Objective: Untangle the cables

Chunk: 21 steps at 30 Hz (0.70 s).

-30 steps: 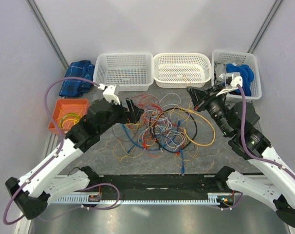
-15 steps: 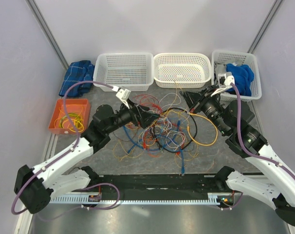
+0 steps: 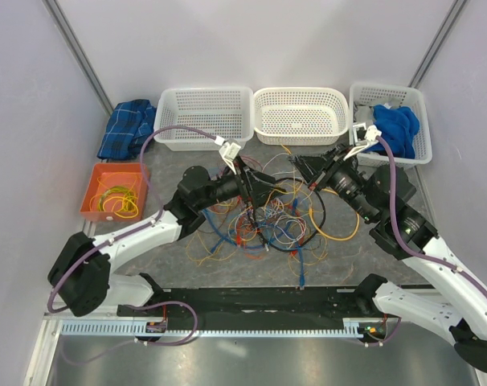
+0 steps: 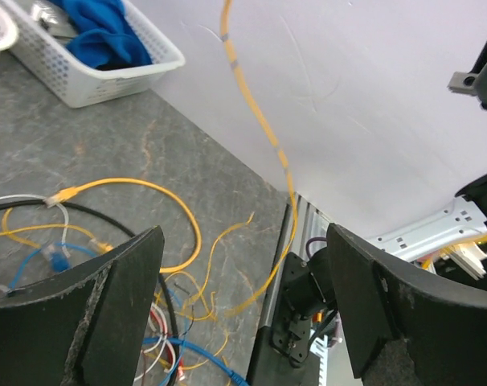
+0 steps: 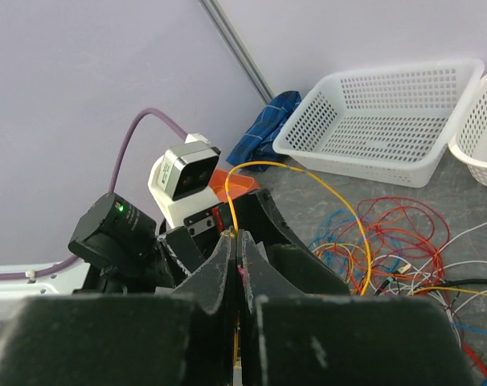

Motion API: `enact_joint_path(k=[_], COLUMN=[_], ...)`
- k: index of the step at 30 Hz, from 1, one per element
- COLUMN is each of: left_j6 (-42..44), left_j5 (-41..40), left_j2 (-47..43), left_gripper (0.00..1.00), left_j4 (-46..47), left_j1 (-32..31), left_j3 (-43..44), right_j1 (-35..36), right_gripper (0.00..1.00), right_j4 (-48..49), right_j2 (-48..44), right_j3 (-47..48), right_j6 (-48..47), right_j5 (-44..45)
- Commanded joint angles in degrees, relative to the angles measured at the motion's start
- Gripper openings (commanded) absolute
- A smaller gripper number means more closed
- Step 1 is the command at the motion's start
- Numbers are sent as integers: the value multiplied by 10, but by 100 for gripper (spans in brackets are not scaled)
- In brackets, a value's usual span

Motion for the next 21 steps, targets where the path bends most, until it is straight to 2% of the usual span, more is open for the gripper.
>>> enact_joint_path(k=[1,6,9,10,12,13,16,17,19,20,21], left_j6=[-20,-24,-27,-25,-18,-15,13,20,46,55,76], left_j5=[26,20,21,21,15,7,-32,-43,-99,-122,-169], left_j2=[33,75,95,97,93,80,37,22,-15,-27,-36], left_gripper=[88,87,64,39,18,2,2,2,2,2,2], left_j4=[70,89,97,93,72,57,-35,-70,-210,-260,-305], left_j1=[-24,-34,-33,-33,-33,-33,-32,-31,-30,-27,-23], left_j3=[44,65,71,71,66,65,68,72,107,126,164], right_j1=[0,0,-1,0,0,-1,0,0,0,0,0], right_gripper=[0,0,0,0,0,0,0,8,39,63,71], right_j4=[23,26,26,26,21,18,8,1,-5,-16,-20], right_j2=[-3,-2,-5,-6,-12,-15,-24,-26,-27,-27,-28], right_j3=[-12,-18,-23,-24,-26,-27,-33,-34,-41,-41,-46], right_j6=[16,23,24,24,18,15,6,4,-1,-1,-1], right_j5=[-14,-21,-20,-18,-12,-2,21,26,38,48,54])
